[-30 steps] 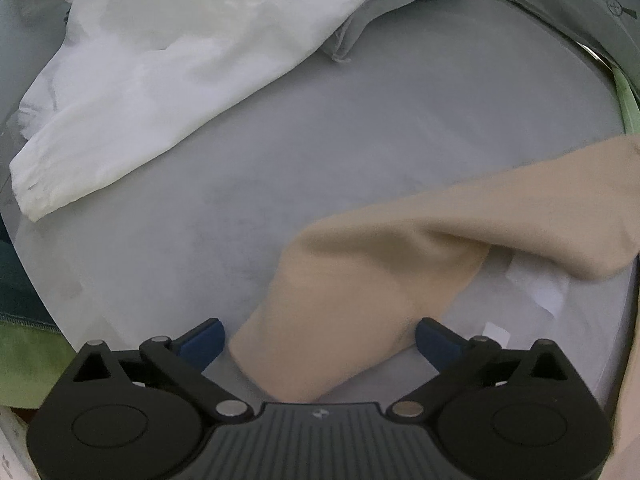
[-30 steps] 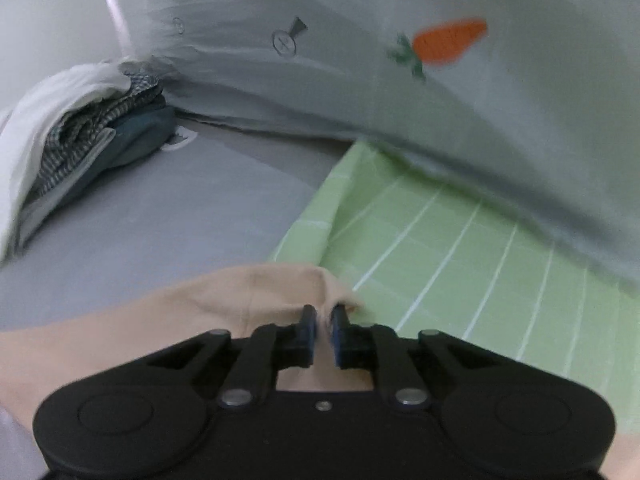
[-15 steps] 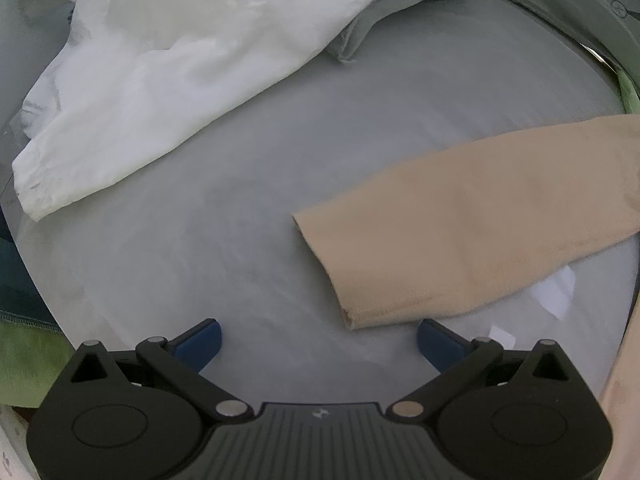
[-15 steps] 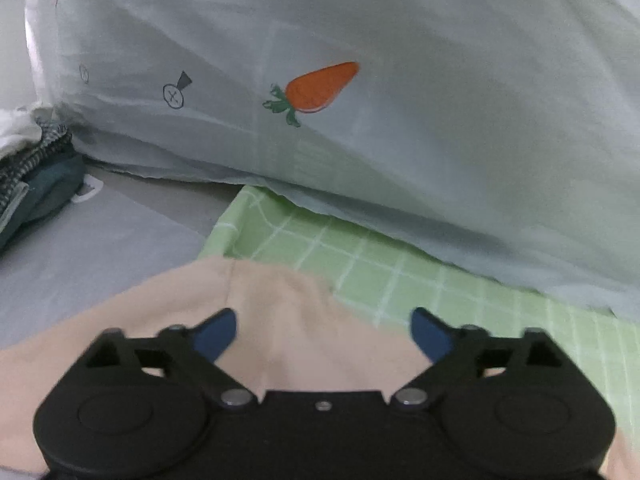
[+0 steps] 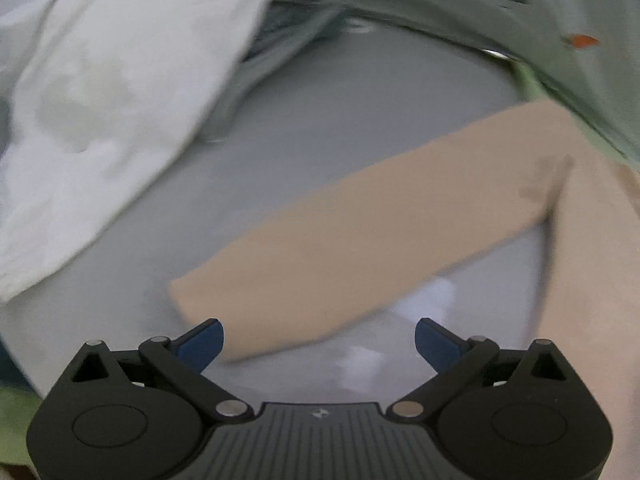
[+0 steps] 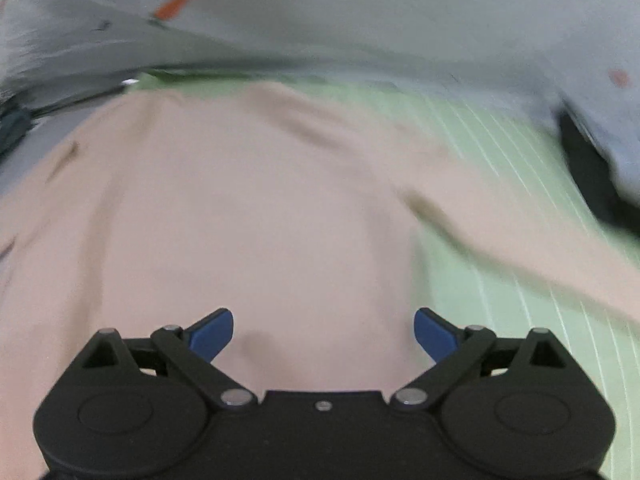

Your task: Fold clothes

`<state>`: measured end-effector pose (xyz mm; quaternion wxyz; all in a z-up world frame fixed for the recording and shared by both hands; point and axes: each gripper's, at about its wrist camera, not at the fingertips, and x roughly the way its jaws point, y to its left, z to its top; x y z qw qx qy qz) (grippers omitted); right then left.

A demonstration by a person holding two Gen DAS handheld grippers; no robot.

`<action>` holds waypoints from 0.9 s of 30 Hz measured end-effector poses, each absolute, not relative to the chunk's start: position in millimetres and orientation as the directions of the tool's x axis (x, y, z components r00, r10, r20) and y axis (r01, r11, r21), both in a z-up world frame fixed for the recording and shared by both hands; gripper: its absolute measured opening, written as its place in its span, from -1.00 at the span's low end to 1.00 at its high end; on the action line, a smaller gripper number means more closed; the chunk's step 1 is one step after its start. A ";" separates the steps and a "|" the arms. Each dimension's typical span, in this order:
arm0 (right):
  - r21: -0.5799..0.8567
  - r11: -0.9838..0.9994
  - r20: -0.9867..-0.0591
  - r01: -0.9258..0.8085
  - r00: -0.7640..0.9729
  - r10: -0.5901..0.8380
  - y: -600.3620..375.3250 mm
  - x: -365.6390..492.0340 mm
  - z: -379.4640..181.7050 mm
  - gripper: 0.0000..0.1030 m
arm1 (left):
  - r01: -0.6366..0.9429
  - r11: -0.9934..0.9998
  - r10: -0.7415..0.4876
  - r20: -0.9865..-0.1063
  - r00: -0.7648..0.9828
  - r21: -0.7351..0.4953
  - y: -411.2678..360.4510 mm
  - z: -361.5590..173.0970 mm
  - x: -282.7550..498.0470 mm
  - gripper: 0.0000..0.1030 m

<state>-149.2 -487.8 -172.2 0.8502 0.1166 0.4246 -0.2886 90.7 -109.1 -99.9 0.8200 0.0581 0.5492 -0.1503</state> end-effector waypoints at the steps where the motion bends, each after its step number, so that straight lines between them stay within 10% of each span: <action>1: -0.033 0.791 -0.794 0.611 0.464 -0.392 -487.3 -163.4 -173.1 0.84 | 0.345 0.934 -0.212 -0.916 0.339 -0.089 -118.3 -102.6 86.5 0.95; 10: 0.124 0.749 -0.791 0.651 0.521 -0.322 -481.0 -234.4 -173.2 -0.19 | 0.610 0.784 -0.296 -0.933 0.206 -0.114 -205.3 -140.4 40.7 0.13; 15: 0.134 0.777 -0.796 0.615 0.534 -0.285 -473.5 -249.3 -172.1 -0.62 | 0.582 0.808 -0.261 -0.940 0.221 -0.088 -200.5 -141.9 18.4 -0.79; 27: 0.163 0.800 -0.805 0.578 0.546 -0.231 -476.9 -263.0 -170.8 -0.87 | 0.490 0.869 -0.238 -0.928 0.286 -0.072 -197.1 -140.8 -11.0 -0.94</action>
